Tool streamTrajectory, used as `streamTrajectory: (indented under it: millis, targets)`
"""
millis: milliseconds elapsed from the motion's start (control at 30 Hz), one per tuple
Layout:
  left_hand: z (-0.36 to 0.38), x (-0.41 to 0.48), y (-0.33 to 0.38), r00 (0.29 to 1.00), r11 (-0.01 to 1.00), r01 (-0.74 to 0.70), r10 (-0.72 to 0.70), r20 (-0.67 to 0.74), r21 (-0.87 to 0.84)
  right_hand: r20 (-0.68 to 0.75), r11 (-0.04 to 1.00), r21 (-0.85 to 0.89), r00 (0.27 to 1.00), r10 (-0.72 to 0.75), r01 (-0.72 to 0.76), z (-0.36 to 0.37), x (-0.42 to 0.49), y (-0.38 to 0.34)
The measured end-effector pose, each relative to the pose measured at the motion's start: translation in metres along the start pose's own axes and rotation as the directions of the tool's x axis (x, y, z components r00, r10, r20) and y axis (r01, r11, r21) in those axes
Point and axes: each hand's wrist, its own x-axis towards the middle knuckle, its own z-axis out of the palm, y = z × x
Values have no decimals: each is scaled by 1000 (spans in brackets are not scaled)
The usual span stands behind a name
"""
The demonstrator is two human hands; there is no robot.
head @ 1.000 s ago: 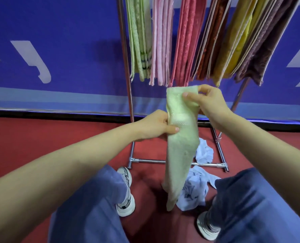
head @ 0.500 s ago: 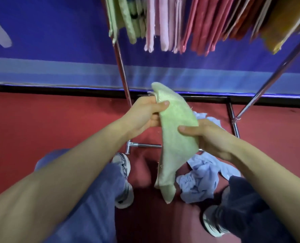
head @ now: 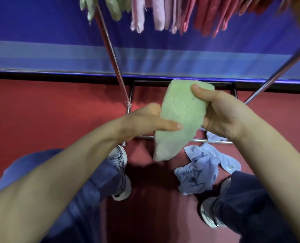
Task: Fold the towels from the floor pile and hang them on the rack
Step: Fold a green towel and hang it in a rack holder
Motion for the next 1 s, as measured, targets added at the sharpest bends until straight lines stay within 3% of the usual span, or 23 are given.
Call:
streamTrajectory:
  millis: [100,200,300,400,500,633,733,900,1000]
  targets:
    - [1,0,-5,1000,999,-2,2,4,52,-16,997,73,1000,-24,25,0,-1,-1]
    - [-2,-3,0,998,998,-33,30,-47,-59,-5,996,50,998,-68,68,-3,-3,-2]
    - [-5,-4,10,987,965,-99,64,-149,-242,55,1000,-31,998,0,2,-2,-6,3]
    - [-9,-4,22,967,901,-164,66,-248,-401,150,991,-127,989,-13,32,1,-8,14]
    - [-13,-4,24,957,877,-171,39,-288,-449,237,938,-328,971,-32,111,6,-15,19]
    - [-9,-3,22,953,880,-139,-6,-304,-454,167,873,-475,985,-35,111,3,-13,19]
    - [-8,-1,21,969,893,-80,-34,-243,-443,180,903,-422,984,0,78,2,-13,18]
    - [5,-5,16,1000,868,-9,-4,-25,-497,255,991,-100,965,-59,87,3,-17,7]
    - [14,-8,6,991,938,21,26,129,-346,201,991,83,972,-124,110,0,-17,-4]
